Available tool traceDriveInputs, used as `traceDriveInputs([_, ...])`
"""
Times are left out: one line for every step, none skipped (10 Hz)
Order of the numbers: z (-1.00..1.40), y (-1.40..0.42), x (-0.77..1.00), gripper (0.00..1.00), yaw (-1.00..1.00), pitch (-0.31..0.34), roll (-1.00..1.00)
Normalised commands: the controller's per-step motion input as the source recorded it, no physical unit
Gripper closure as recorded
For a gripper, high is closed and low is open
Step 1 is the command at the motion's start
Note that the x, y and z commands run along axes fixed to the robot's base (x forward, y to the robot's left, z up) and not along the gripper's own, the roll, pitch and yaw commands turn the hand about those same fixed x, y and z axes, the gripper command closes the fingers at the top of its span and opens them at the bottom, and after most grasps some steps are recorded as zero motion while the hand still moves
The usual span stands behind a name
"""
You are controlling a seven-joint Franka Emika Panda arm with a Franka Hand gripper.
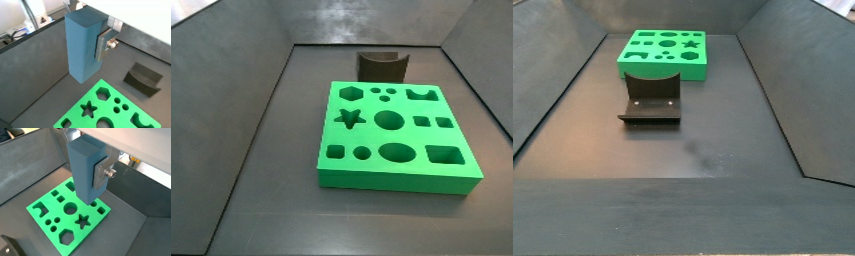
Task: Pick up the rectangle object. Move up. Move to above the board. Insert the rectangle object.
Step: Insert the rectangle object.
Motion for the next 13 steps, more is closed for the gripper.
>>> traceDriveInputs([0.0, 0.0, 0.12, 1.0, -0.66, 0.0, 0.0])
traceDriveInputs([0.0, 0.0, 0.14, 1.0, -0.76, 0.0, -0.02])
traceDriveInputs([0.01, 0.0, 0.13, 1.0, -0.87, 0.0, -0.03])
traceDriveInputs([0.0, 0.0, 0.0, 1.0, -0.99, -0.011, -0.02])
traceDriveInputs([0.0, 0.0, 0.0, 1.0, -1.0, -0.011, 0.0])
traceDriveInputs([0.0, 0.0, 0.0, 1.0, -1.0, -0.013, 0.0])
traceDriveInputs([0.0, 0.0, 0.0, 1.0, -1.0, -0.017, 0.0])
traceDriveInputs([0.0, 0.0, 0.0, 1.0, -1.0, -0.019, 0.0])
traceDriveInputs([0.0, 0.0, 0.0, 1.0, -1.0, -0.019, 0.0])
traceDriveInputs([0.0, 0.0, 0.0, 1.0, -1.0, -0.02, 0.0])
traceDriveInputs([0.0, 0.0, 0.0, 1.0, -1.0, -0.02, 0.0])
traceDriveInputs([0.0, 0.0, 0.0, 1.0, -1.0, -0.023, 0.0])
traceDriveInputs([0.0, 0.0, 0.0, 1.0, -1.0, -0.021, 0.0])
